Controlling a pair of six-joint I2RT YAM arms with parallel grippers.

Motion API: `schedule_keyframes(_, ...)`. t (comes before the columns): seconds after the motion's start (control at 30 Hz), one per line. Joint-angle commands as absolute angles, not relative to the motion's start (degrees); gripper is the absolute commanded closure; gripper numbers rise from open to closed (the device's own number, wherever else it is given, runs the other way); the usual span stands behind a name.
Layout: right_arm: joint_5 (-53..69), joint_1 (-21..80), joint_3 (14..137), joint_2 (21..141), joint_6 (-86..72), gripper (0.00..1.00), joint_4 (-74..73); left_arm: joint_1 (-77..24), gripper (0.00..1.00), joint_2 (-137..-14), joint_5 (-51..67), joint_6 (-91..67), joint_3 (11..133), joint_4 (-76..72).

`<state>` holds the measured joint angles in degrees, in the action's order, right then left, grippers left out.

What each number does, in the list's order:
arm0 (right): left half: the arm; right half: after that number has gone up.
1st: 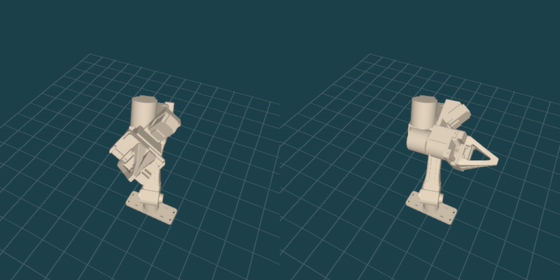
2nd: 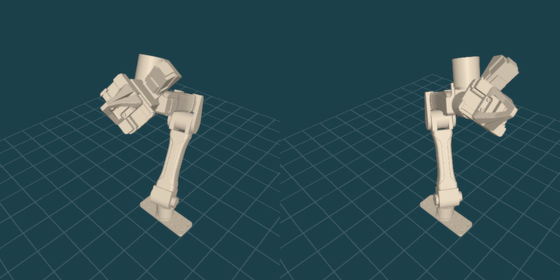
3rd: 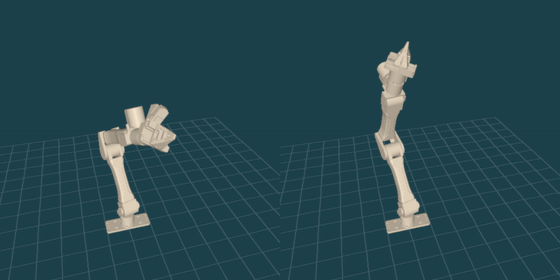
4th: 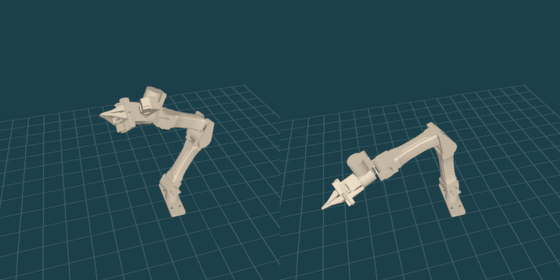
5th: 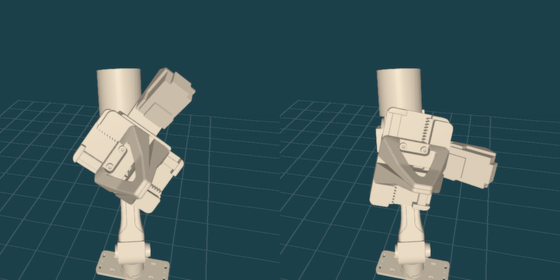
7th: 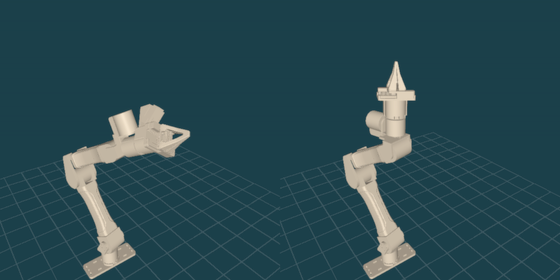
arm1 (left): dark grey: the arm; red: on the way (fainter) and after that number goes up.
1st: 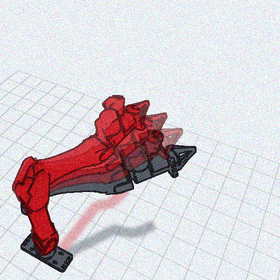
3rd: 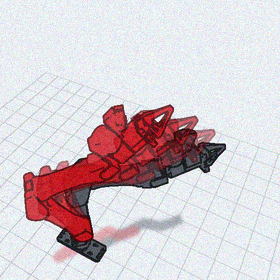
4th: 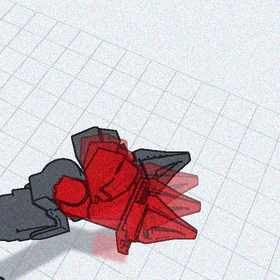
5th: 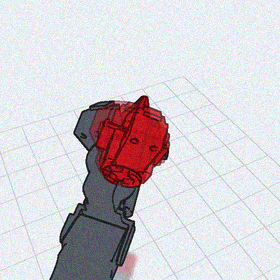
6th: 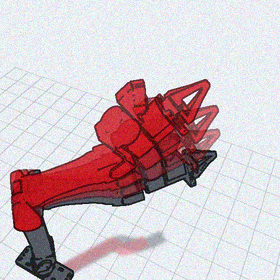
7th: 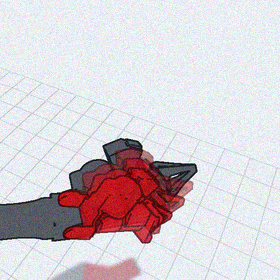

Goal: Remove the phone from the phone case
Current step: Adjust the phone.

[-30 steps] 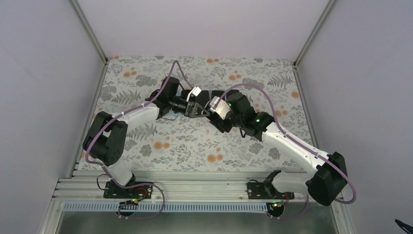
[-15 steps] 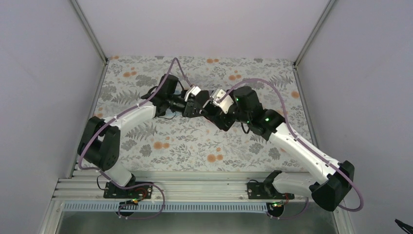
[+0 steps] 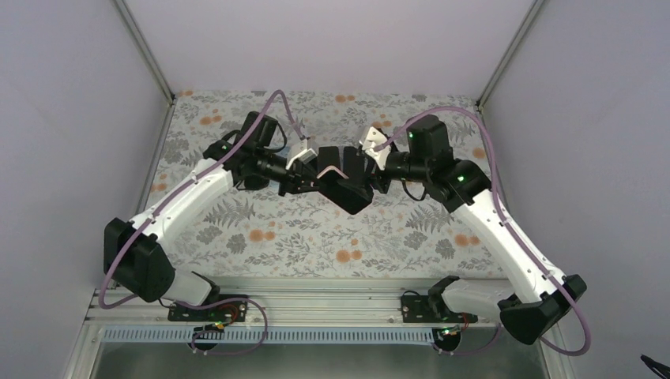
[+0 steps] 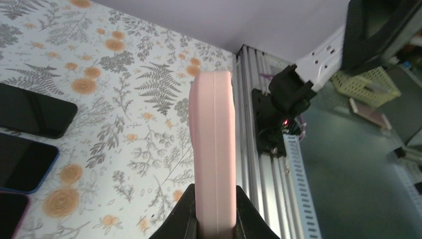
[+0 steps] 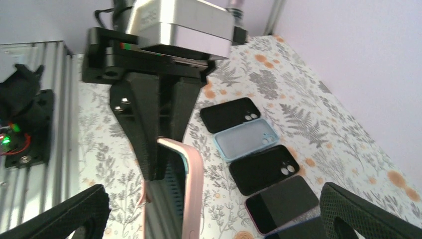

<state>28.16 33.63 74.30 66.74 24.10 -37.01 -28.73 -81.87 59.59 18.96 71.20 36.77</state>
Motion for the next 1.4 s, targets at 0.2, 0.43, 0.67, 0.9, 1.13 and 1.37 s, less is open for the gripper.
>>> schedule_keyframes(0.2,39.4,33.6,78.5,70.1,33.5,0.00,-50.0,-28.9,0.98,-79.6,54.7,35.7,80.9,51.0)
schedule_keyframes(0.43,38.6,33.7,78.2,71.5,29.8,0.20,-49.2,-29.9,0.98,-79.0,51.6,37.3,84.2,52.2)
schedule_keyframes(0.67,38.9,33.9,79.5,74.4,29.3,0.38,-49.7,-31.5,0.98,-78.9,49.0,39.5,86.2,53.9)
schedule_keyframes(0.9,38.9,34.5,79.7,75.6,29.3,0.53,-49.1,-33.4,0.98,-78.6,47.5,40.9,87.2,54.5)
schedule_keyframes(1.13,36.9,35.7,80.0,77.0,29.9,0.61,-50.2,-34.9,0.98,-79.8,45.8,41.6,88.7,55.5)
schedule_keyframes(1.37,35.6,36.5,80.0,77.0,30.5,0.84,-50.7,-35.7,0.97,-80.8,44.0,41.7,90.0,55.9)
